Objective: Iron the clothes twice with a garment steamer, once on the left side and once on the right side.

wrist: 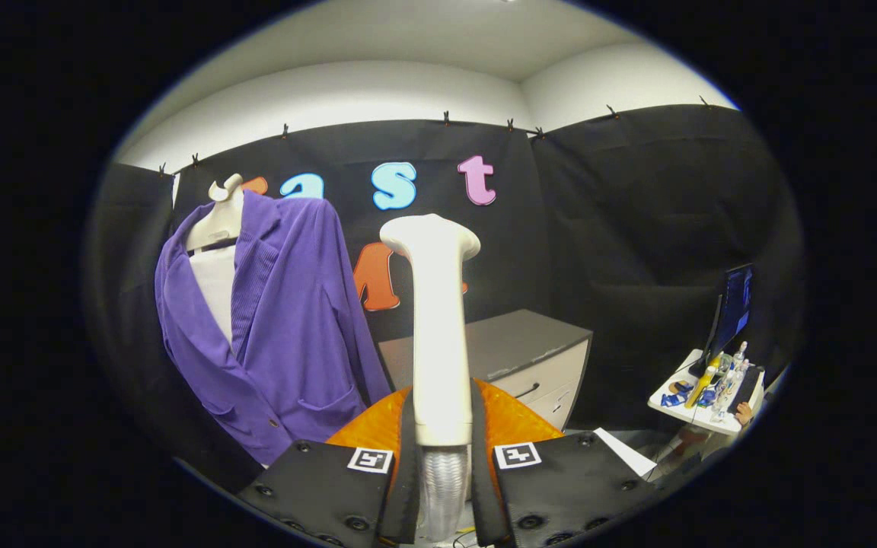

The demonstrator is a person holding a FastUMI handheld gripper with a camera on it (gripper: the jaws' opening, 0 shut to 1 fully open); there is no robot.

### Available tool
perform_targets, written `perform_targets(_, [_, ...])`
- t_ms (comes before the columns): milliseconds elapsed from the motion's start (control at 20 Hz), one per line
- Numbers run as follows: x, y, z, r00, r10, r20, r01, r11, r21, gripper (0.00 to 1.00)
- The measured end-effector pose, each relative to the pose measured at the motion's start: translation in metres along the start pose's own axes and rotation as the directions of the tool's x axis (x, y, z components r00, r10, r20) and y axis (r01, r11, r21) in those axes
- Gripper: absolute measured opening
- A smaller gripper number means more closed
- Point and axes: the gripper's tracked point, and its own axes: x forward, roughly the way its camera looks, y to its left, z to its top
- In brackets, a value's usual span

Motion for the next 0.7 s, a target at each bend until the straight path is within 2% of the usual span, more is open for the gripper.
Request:
perform_targets(150, [-0.009,-0.017,0.039,0.997,-0.024,0.076,0.025,1.000,-0.005,0.35])
perform_targets(350, [-0.016,-0.025,0.068,0.991,-0.032,0.129,0.033,0.999,-0.005,0.35])
perform_targets(700, [-0.007,0.004,0.071,0.991,0.027,0.131,-0.022,0.999,-0.043,0.35])
